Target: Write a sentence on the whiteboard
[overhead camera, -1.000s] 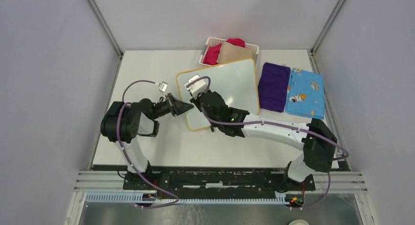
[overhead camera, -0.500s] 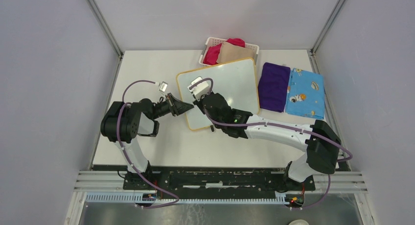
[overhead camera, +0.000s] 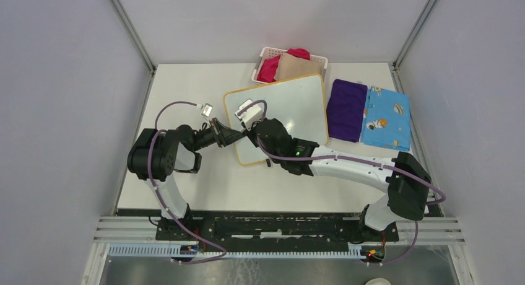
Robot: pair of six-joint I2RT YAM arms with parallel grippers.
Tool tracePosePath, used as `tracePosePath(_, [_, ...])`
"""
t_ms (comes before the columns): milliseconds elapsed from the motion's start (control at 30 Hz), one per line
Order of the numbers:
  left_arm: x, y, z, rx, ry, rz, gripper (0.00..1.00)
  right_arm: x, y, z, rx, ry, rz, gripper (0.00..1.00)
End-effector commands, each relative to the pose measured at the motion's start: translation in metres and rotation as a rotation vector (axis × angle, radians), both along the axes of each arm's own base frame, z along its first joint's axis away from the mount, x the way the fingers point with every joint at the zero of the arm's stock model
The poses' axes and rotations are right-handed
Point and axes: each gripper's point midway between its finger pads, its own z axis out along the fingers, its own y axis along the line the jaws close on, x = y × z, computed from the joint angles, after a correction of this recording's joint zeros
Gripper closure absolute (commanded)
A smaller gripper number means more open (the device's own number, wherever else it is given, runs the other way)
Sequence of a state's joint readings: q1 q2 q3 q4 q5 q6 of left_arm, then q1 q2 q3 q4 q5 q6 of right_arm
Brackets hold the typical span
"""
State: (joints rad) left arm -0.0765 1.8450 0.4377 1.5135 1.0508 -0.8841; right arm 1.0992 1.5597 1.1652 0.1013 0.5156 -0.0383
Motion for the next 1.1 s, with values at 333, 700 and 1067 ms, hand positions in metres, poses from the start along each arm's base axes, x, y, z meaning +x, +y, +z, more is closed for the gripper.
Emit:
tracePosePath(333, [-0.003,-0.002,0.008,0.003,-0.059,-0.026,0.78,0.006,-0.036,0.051,0.154,-0.086,-0.079,1.0])
tracePosePath(700, [-0.003,-0.002,0.008,0.003,-0.059,-0.029,0.78,0.015,-0.031,0.056,0.171,-0.079,-0.052,1.0])
tracePosePath(1067, [-0.003,-0.002,0.009,0.003,-0.062,-0.029,0.78,0.021,-0.02,0.054,0.157,-0.07,-0.046,1.0])
